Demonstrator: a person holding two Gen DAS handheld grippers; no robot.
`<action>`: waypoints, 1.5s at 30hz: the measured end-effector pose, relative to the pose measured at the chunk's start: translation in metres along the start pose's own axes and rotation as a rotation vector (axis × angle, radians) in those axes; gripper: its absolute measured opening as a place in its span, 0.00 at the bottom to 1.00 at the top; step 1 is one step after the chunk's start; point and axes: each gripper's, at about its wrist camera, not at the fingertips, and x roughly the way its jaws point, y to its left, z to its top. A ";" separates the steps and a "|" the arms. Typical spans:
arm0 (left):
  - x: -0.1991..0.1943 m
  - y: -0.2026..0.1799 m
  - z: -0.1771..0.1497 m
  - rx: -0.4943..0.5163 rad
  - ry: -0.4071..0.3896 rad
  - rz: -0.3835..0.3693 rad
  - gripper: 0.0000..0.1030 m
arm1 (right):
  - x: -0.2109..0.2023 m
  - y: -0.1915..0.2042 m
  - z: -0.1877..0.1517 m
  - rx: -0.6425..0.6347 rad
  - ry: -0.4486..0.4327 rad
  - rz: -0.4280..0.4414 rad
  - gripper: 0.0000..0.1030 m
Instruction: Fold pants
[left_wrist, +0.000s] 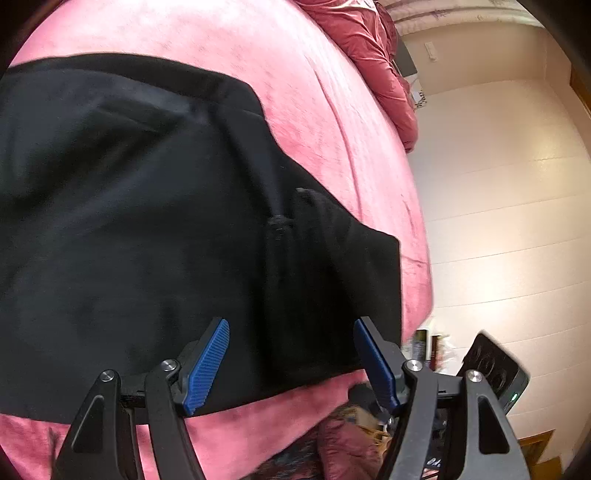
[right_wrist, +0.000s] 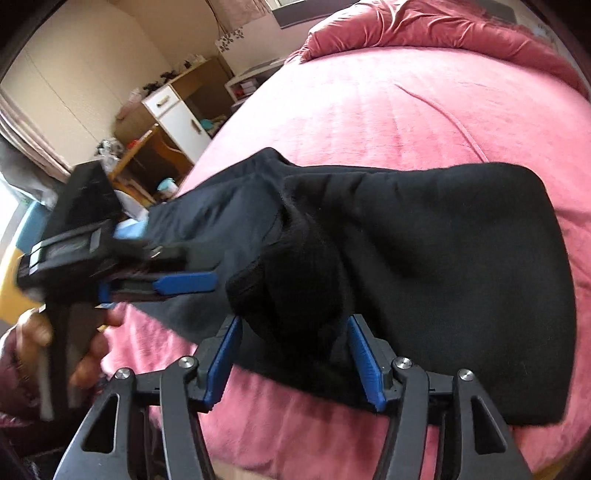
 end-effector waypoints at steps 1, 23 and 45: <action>0.004 -0.001 0.002 -0.013 0.010 -0.019 0.69 | -0.007 -0.004 -0.004 0.009 -0.001 -0.001 0.59; 0.042 -0.047 0.008 0.130 0.062 -0.063 0.25 | -0.071 -0.112 -0.076 0.348 -0.041 -0.340 0.59; 0.034 0.020 0.007 0.093 0.003 0.060 0.17 | -0.030 -0.130 -0.062 0.349 -0.021 -0.453 0.49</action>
